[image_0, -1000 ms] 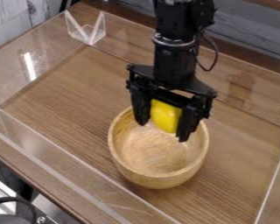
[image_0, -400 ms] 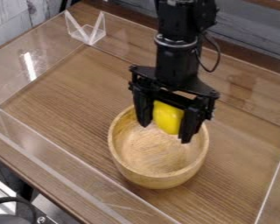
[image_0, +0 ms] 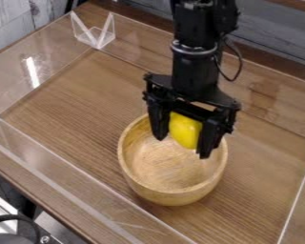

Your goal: Put the lemon in the brown bowl

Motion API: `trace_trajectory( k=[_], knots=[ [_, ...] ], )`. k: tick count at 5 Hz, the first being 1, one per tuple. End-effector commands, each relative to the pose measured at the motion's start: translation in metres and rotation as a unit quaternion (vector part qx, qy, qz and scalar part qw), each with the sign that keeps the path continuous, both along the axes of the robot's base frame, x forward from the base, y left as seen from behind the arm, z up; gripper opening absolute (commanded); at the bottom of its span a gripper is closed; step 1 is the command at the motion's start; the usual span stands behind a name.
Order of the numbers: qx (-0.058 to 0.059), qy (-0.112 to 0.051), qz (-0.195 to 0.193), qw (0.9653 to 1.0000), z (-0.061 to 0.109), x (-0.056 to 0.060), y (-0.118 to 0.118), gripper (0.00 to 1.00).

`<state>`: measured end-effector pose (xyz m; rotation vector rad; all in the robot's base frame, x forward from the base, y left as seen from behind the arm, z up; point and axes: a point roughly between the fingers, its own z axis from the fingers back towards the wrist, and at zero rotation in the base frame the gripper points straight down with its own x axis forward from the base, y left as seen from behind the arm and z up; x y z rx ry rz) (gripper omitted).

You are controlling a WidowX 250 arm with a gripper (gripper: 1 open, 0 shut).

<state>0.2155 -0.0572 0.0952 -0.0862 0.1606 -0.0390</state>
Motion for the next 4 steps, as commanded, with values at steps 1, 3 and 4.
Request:
trace_trajectory(
  k=[1,3,4],
  knots=[
    [-0.006,-0.014,-0.003,0.9999,0.004,0.003,-0.002,1.00],
    [-0.016,-0.009,-0.007,0.9998,0.017,0.002,0.000,1.00],
    [-0.021,-0.008,-0.010,0.9997,0.025,0.001,0.000,1.00]
  ],
)
